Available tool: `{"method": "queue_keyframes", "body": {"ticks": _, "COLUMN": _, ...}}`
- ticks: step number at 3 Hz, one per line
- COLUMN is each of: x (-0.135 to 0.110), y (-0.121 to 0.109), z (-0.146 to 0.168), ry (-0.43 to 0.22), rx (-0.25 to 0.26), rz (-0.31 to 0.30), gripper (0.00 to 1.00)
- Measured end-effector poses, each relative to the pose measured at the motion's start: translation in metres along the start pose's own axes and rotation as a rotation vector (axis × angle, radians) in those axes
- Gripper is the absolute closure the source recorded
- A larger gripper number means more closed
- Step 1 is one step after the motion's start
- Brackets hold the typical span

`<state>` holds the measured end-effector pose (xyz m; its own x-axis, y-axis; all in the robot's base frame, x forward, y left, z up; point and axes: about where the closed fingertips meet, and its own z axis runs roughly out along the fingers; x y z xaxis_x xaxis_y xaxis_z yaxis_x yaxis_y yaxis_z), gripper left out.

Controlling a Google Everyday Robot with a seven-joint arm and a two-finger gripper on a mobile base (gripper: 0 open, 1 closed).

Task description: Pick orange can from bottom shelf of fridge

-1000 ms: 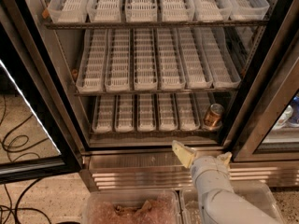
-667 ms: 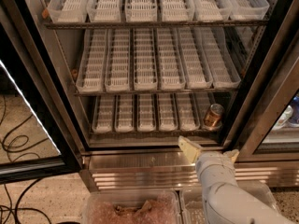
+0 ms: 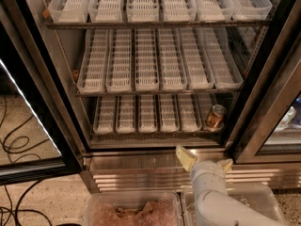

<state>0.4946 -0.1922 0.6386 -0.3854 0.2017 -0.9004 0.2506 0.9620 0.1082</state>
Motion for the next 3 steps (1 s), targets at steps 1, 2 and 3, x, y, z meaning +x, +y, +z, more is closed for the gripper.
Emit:
{"method": "queue_keyframes", "body": {"ticks": 1, "x": 0.0829, "y": 0.0011, "z": 0.0327, "ry": 0.005, "rx": 0.033, "rz": 0.014, "gripper": 0.0}}
{"method": "queue_keyframes", "body": {"ticks": 2, "x": 0.0829, "y": 0.0011, "z": 0.0327, "ry": 0.005, "rx": 0.033, "rz": 0.014, "gripper": 0.0}}
{"method": "queue_keyframes", "body": {"ticks": 3, "x": 0.0819, "y": 0.0023, "z": 0.0375, "ry": -0.032, "rx": 0.027, "rz": 0.024, "gripper": 0.0}}
